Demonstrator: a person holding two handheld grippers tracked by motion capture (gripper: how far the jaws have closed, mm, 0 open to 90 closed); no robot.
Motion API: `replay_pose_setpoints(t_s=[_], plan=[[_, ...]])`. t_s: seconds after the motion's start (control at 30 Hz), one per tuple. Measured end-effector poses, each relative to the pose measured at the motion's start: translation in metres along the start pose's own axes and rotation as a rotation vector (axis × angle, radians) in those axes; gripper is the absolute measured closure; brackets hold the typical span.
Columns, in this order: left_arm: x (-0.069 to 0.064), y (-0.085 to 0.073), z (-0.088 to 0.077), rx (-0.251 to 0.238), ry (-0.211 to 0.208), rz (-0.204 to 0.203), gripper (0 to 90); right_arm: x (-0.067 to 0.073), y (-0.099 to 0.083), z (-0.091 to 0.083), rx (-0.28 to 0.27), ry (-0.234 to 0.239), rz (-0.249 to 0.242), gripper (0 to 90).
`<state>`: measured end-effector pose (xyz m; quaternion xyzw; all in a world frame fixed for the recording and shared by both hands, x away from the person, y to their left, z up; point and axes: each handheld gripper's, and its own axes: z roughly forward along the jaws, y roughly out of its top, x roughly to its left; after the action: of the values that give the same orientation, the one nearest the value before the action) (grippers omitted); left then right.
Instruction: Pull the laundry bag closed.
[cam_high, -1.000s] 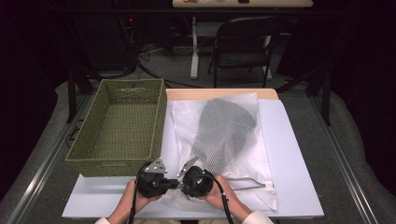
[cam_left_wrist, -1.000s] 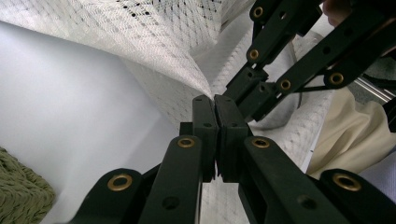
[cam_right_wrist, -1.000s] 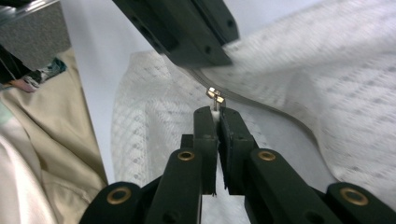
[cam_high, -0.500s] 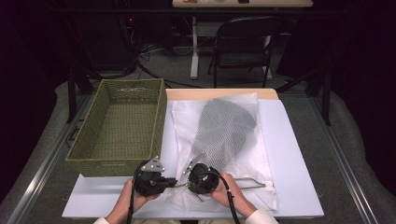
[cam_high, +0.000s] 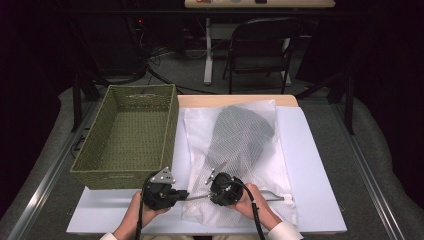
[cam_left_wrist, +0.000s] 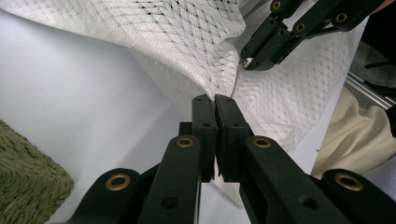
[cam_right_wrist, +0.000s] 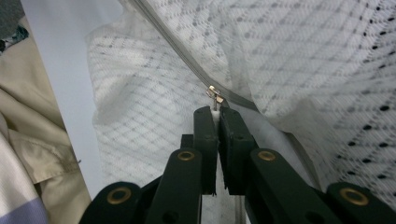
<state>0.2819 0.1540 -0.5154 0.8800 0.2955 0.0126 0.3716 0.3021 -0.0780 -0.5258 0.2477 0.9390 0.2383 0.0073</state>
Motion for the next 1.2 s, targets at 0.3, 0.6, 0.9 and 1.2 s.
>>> replay_pose_setpoints(t_s=[0.3,0.6,0.9,1.2], plan=[[0.001,0.000,0.000,0.003,0.000,-0.002,87.5,-0.007,-0.010,-0.007,0.016,-0.017,0.009,86.3],[0.001,-0.001,0.000,0.004,-0.001,-0.004,87.4,-0.014,-0.017,-0.012,0.027,-0.028,0.021,86.3],[0.001,-0.001,0.001,0.006,0.000,-0.006,87.4,-0.020,-0.023,-0.015,0.037,-0.037,0.031,86.3],[0.001,-0.001,0.001,0.010,-0.003,-0.004,87.4,-0.025,-0.028,-0.019,0.057,-0.048,0.035,86.3]])
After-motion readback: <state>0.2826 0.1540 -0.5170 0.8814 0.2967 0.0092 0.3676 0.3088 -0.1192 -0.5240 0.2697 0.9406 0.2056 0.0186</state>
